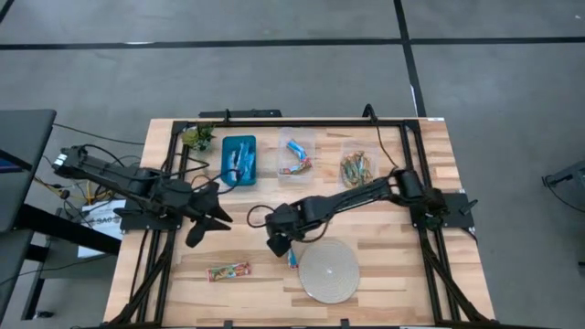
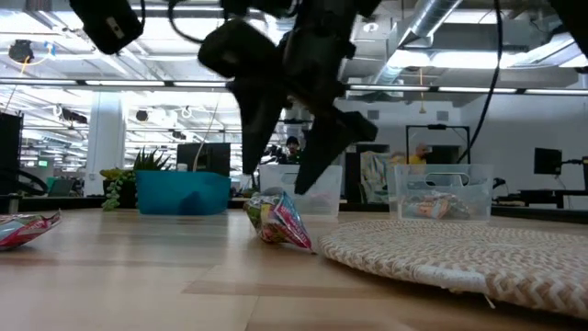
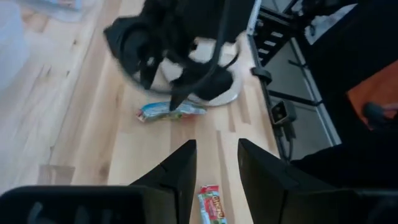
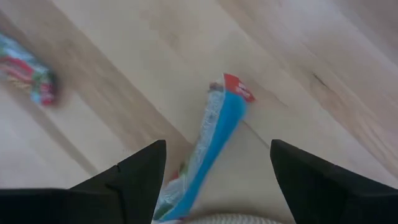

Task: Pick and place Granola Bars by type
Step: Put the red granola bar into the left transparent bin

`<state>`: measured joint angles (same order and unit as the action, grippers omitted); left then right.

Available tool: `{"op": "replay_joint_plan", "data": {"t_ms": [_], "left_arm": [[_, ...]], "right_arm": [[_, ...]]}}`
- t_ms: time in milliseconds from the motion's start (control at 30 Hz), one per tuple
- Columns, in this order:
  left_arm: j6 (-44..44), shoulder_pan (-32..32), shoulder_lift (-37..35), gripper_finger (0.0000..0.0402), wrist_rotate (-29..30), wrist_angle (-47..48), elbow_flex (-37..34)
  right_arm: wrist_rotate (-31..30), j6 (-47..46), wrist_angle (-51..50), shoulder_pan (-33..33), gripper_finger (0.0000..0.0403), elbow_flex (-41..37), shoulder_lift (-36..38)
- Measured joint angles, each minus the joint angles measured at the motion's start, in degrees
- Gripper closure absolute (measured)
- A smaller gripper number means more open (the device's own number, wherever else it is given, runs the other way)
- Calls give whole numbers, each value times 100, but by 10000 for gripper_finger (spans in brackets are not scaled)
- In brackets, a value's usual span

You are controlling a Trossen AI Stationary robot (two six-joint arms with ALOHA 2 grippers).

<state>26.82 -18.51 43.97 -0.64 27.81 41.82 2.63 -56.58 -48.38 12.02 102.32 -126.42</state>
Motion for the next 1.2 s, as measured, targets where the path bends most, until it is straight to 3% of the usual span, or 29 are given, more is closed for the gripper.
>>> {"op": "replay_joint_plan", "data": {"t_ms": [367, 633, 800, 933, 1033, 1200], "left_arm": [[-73, -111, -294, 293, -1, 153, -4], [-12, -111, -327, 293, 15, 96, -4], [150, -111, -327, 293, 162, 60, -4], [311, -111, -327, 293, 305, -215, -4], [378, -111, -327, 293, 493, -492, -2], [433, -109, -325, 293, 929, -871, -2]], "right_arm": [[121, -302, -969, 38, 138, 1105, -1013], [262, -281, -945, 36, 258, 1189, -1057], [350, 113, -721, 6, 339, 1221, -998], [393, 560, -521, -141, 379, 1329, -779], [278, 925, -439, -365, 394, 1330, -418], [-463, 1487, -550, -897, 392, 1327, 384]]}}
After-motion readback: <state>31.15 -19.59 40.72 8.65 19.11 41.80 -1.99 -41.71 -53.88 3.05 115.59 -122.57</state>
